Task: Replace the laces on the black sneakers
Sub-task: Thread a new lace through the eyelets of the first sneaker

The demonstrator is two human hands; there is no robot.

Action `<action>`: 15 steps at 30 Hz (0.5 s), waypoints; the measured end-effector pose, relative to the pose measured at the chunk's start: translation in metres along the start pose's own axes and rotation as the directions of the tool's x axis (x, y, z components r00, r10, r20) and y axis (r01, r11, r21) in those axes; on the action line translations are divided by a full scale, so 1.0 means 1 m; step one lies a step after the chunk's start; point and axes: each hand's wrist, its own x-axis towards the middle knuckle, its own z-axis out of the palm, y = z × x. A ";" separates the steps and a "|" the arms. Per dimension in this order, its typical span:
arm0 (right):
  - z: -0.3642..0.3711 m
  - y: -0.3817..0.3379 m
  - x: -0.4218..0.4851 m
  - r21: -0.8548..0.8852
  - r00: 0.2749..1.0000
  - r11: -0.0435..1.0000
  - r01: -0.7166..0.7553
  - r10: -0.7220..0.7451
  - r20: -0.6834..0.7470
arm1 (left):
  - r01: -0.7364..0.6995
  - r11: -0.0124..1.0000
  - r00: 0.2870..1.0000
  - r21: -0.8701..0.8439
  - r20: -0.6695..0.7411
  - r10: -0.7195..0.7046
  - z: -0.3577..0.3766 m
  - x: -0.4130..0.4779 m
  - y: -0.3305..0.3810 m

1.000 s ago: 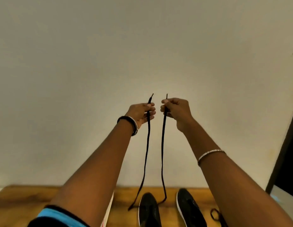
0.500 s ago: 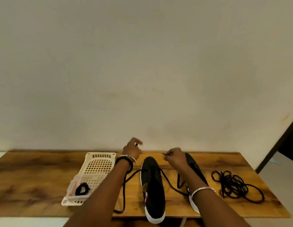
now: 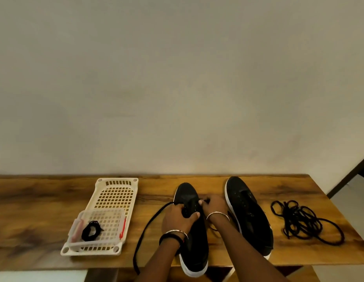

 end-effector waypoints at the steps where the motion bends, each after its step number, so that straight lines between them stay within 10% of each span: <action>1: -0.001 -0.001 0.000 -0.027 1.000 0.999 0.021 -0.021 -0.009 | -0.003 1.000 1.000 0.006 -0.010 0.003 0.002 0.000 0.000; 8: -0.003 -0.012 -0.008 -0.090 0.998 0.996 -0.004 -0.002 -0.067 | 0.026 0.998 0.999 0.065 -0.027 -0.025 0.004 -0.001 0.003; 15: -0.010 -0.017 -0.014 0.322 0.969 0.925 -0.200 0.236 -0.076 | 0.068 0.996 0.998 0.061 0.008 -0.069 0.003 0.002 0.003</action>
